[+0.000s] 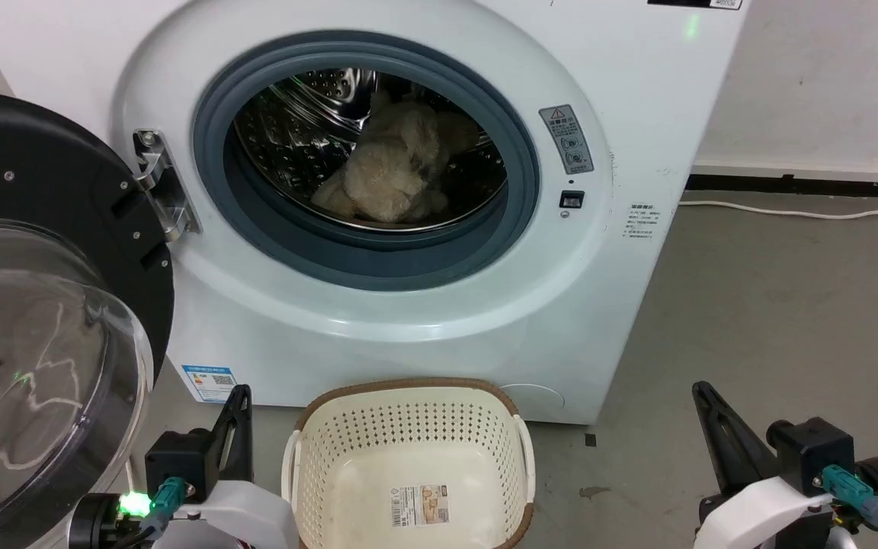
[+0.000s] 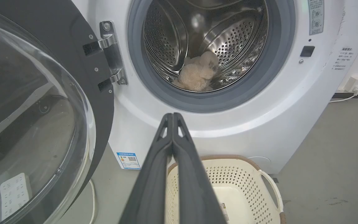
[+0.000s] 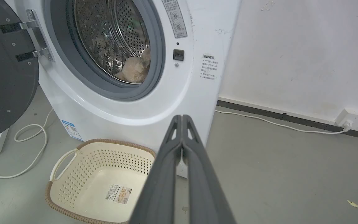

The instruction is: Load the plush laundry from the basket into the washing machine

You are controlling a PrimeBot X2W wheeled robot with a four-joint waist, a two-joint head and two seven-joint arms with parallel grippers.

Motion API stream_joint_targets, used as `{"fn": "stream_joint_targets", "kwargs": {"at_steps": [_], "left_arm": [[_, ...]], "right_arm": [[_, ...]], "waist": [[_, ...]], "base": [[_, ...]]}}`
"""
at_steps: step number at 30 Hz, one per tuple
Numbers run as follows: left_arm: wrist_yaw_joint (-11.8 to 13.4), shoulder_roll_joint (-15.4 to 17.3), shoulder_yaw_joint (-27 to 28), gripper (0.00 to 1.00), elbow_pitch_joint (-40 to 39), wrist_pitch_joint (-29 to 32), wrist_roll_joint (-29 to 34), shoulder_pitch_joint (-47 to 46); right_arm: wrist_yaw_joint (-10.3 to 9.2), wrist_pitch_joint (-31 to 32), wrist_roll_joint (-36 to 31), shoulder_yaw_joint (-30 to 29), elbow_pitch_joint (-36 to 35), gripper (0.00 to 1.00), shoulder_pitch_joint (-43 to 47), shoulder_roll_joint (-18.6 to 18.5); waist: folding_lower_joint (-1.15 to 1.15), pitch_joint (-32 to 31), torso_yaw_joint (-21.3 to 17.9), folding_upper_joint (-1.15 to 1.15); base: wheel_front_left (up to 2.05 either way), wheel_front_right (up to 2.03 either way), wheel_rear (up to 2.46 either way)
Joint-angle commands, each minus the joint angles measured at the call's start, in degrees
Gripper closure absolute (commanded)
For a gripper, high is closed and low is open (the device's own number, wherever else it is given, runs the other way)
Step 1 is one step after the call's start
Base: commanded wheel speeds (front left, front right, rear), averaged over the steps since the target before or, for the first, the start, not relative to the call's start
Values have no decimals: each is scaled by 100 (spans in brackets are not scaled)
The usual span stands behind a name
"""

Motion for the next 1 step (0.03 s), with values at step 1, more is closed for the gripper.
{"fn": "stream_joint_targets", "kwargs": {"at_steps": [1], "left_arm": [[-30,-7,24,100,-32,2,50,-82]], "right_arm": [[3,3,-43,-12,-27,100,-71,-4]], "waist": [[0,0,0,0]], "base": [[0,0,0]]}}
